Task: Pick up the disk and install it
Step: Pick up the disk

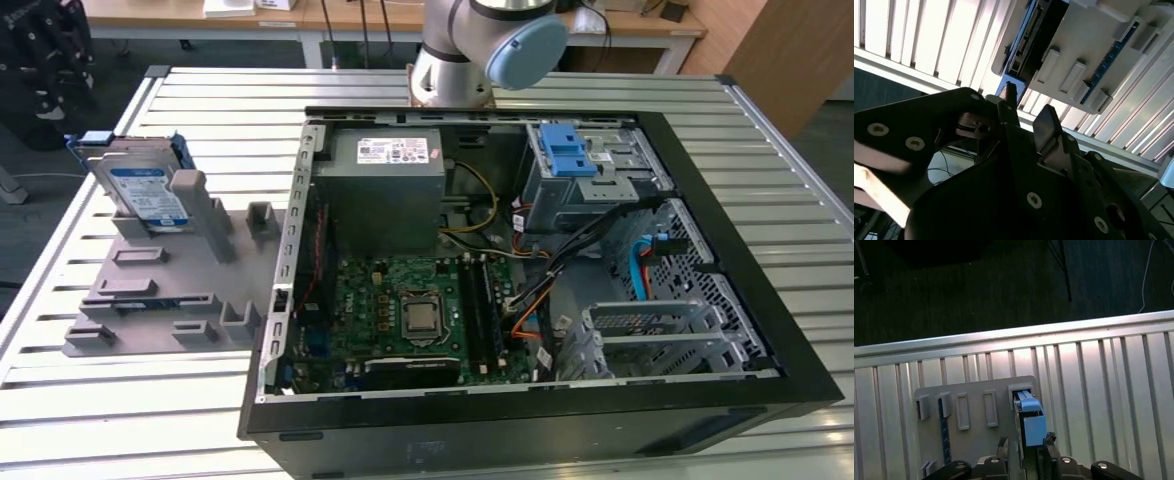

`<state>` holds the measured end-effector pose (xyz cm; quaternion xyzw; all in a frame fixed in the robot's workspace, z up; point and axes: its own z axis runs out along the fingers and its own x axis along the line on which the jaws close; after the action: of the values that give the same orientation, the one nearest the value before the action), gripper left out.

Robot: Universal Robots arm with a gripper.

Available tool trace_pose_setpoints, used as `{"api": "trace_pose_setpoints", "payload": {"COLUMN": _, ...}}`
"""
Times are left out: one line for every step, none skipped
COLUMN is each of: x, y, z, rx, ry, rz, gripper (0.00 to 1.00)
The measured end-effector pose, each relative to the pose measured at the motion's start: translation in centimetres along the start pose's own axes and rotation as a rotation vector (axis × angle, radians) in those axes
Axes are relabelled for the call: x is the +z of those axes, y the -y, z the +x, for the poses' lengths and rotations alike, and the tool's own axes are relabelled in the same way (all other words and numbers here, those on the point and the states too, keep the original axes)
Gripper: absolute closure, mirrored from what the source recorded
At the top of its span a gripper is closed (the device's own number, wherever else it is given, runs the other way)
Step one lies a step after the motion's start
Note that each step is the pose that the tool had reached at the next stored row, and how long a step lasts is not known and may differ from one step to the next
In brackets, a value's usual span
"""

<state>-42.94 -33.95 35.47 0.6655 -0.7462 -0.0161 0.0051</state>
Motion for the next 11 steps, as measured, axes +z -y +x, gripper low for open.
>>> {"api": "trace_pose_setpoints", "payload": {"x": 0.08, "y": 0.0, "z": 0.0, "rx": -0.018, "ry": -0.0007, "rz": -0.0003, "gripper": 0.59}}
{"api": "trace_pose_setpoints", "payload": {"x": 0.22, "y": 0.01, "z": 0.0, "rx": -0.035, "ry": -0.0011, "rz": -0.0003, "gripper": 0.53}}
{"api": "trace_pose_setpoints", "payload": {"x": 0.35, "y": 0.01, "z": -0.01, "rx": -0.044, "ry": -0.0022, "rz": -0.0001, "gripper": 0.53}}
{"api": "trace_pose_setpoints", "payload": {"x": 0.41, "y": 0.0, "z": -0.03, "rx": -0.044, "ry": -0.0069, "rz": 0.0002, "gripper": 0.53}}
{"api": "trace_pose_setpoints", "payload": {"x": 0.41, "y": 0.01, "z": -0.02, "rx": -0.044, "ry": -0.0074, "rz": 0.0002, "gripper": 0.47}}
{"api": "trace_pose_setpoints", "payload": {"x": 0.41, "y": 0.01, "z": -0.02, "rx": -0.044, "ry": -0.0074, "rz": 0.0002, "gripper": 0.47}}
{"api": "trace_pose_setpoints", "payload": {"x": 0.41, "y": 0.01, "z": -0.02, "rx": -0.044, "ry": -0.0075, "rz": 0.0001, "gripper": 0.47}}
{"api": "trace_pose_setpoints", "payload": {"x": 0.42, "y": 0.01, "z": -0.02, "rx": -0.044, "ry": -0.0075, "rz": 0.0002, "gripper": 0.47}}
{"api": "trace_pose_setpoints", "payload": {"x": 0.42, "y": 0.01, "z": -0.02, "rx": -0.044, "ry": -0.0074, "rz": 0.0002, "gripper": 0.47}}
{"api": "trace_pose_setpoints", "payload": {"x": 0.42, "y": 0.01, "z": -0.02, "rx": -0.044, "ry": -0.0075, "rz": 0.0002, "gripper": 0.47}}
{"api": "trace_pose_setpoints", "payload": {"x": 0.46, "y": 0.01, "z": -0.02, "rx": -0.044, "ry": -0.0074, "rz": 0.0003, "gripper": 0.47}}
